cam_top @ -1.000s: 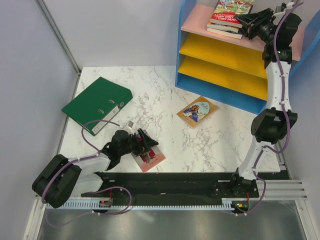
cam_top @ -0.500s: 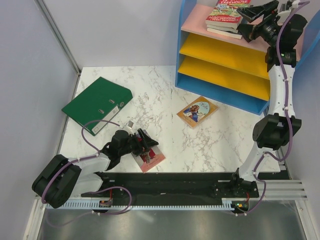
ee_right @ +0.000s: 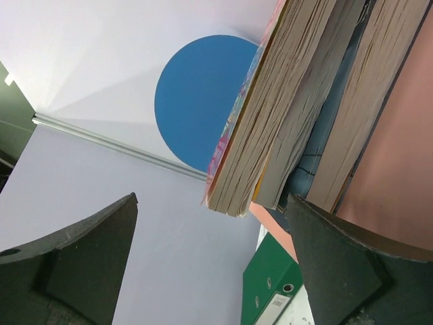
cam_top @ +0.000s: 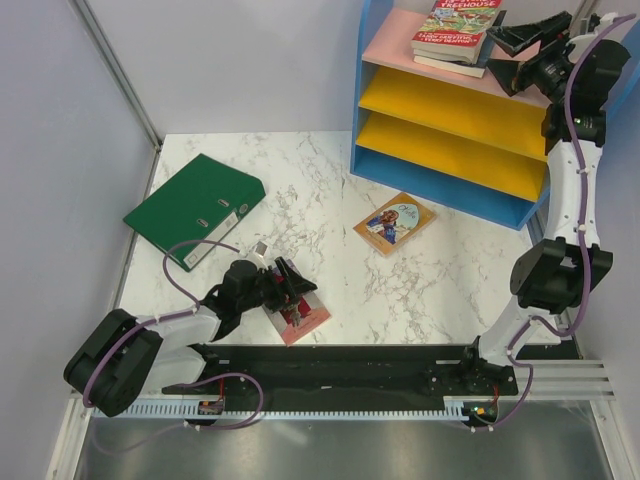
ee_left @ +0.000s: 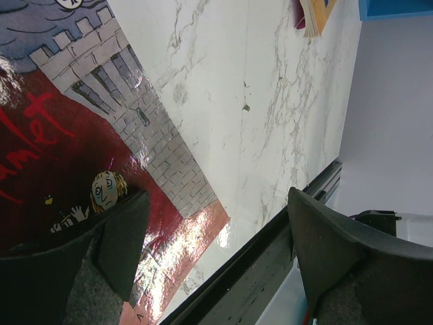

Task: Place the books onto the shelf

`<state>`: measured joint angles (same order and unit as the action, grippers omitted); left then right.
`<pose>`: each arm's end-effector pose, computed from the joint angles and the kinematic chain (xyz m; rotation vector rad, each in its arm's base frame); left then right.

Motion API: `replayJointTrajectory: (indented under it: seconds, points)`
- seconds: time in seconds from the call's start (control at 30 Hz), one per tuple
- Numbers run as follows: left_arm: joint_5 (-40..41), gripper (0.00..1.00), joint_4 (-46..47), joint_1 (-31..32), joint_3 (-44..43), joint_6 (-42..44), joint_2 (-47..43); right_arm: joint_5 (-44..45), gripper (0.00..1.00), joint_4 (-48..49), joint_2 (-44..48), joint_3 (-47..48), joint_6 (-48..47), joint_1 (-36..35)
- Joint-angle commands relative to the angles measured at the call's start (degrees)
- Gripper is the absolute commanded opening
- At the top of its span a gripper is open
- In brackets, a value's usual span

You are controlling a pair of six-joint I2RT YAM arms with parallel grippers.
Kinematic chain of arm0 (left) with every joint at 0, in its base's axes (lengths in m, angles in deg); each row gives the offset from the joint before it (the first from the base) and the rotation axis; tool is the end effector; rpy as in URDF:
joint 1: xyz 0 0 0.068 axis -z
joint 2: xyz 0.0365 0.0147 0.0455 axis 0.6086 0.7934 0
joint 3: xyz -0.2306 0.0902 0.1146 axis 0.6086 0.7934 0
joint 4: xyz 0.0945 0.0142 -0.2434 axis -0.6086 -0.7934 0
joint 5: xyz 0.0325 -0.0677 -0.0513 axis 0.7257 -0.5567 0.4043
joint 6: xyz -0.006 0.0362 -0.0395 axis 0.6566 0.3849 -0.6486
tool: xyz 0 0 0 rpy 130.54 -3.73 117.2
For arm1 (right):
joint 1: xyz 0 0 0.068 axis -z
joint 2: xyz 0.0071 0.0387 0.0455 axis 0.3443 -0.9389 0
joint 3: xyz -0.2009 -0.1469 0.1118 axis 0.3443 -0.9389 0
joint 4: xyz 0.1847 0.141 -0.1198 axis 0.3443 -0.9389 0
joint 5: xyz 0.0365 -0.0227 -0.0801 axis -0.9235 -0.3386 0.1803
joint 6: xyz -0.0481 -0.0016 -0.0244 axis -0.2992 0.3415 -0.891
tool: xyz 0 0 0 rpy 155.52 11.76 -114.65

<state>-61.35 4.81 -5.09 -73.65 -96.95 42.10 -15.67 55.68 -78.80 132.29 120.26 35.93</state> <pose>0.1618 -0.1148 0.1316 -0.3640 2.3060 -1.2069 0.4022 -0.0896 0.4923 0.5318 1.4961 1.2577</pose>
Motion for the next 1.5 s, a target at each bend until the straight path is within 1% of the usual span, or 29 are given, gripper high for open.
replayJointTrajectory:
  seconds: [0.0, 0.07, 0.1, 0.13, 0.23, 0.33, 0.43, 0.47, 0.5, 0.53, 0.6, 0.63, 0.73, 0.87, 0.97, 1.2, 1.47]
  points:
    - [0.2, 0.89, -1.8, 0.5, 1.4, 1.3, -0.3, -0.3, 0.98, -2.5, 2.9, 0.4, -4.7, 0.2]
    - [0.2, 0.89, -1.7, 0.5, 1.4, 1.3, -0.3, 1.0, 0.98, -7.3, 4.0, 1.1, -7.9, 0.2]
    - [0.2, 0.89, -1.6, 0.5, 1.4, 1.3, -0.2, 1.9, 0.98, -9.3, 5.2, 1.8, -10.1, 0.2]
    - [0.1, 0.89, -1.6, 0.5, 1.3, 1.3, -0.2, 2.6, 0.98, -13.4, 5.8, 2.3, -13.6, 0.1]
    - [0.1, 0.89, -1.4, 0.5, 1.3, 1.3, 0.2, 6.1, 0.98, -20.1, 7.1, 4.5, -19.5, -0.1]
    - [-0.1, 0.89, -1.2, 0.5, 1.3, 1.3, 0.4, 7.2, 0.98, -20.4, 7.7, 5.2, -20.4, -0.3]
    - [-0.1, 0.88, -1.1, 0.5, 1.2, 1.3, 0.5, 7.1, 0.75, -19.7, 6.3, 8.7, -20.4, -0.9]
    - [-0.1, 0.88, -1.1, 0.5, 1.3, 1.3, 0.6, 7.0, 0.48, -19.3, 5.6, 10.5, -19.7, -1.1]
    - [-0.1, 0.88, -1.0, 0.5, 1.3, 1.3, 0.6, 7.2, 0.34, -18.1, 5.3, 11.2, -19.3, -1.6]
    - [-0.1, 0.88, -0.9, 0.5, 1.2, 1.4, 0.7, 7.3, 0.17, -17.2, 5.2, 11.7, -18.8, -2.0]
    - [-0.2, 0.88, -0.8, 0.5, 1.1, 1.4, 1.1, 7.9, 0.04, -16.6, 3.8, 14.1, -17.6, -3.3]
    - [-0.2, 0.88, -0.8, 0.5, 0.9, 1.5, 1.3, 7.7, 0.00, -16.7, 3.1, 15.4, -17.4, -3.8]
    - [-0.4, 0.88, -0.6, 0.5, 0.8, 1.5, 1.6, 7.2, 0.00, -17.2, -0.5, 18.3, -16.8, -6.8]
    - [-0.4, 0.88, -0.5, 0.5, 1.0, 1.5, 1.5, 9.2, 0.00, -18.2, -2.5, 17.8, -18.8, -10.9]
    - [-0.4, 0.88, -0.5, 0.5, 0.9, 1.6, 1.7, 10.2, 0.00, -18.5, -3.5, 17.8, -19.5, -12.5]
    - [-0.4, 0.88, -0.5, 0.5, 0.9, 1.6, 1.7, 12.6, 0.00, -19.3, -5.0, 18.5, -19.7, -13.1]
    - [-0.4, 0.88, -0.4, 0.5, 1.0, 1.6, 1.8, 15.4, 0.00, -20.0, -4.8, 16.2, -20.9, -13.1]
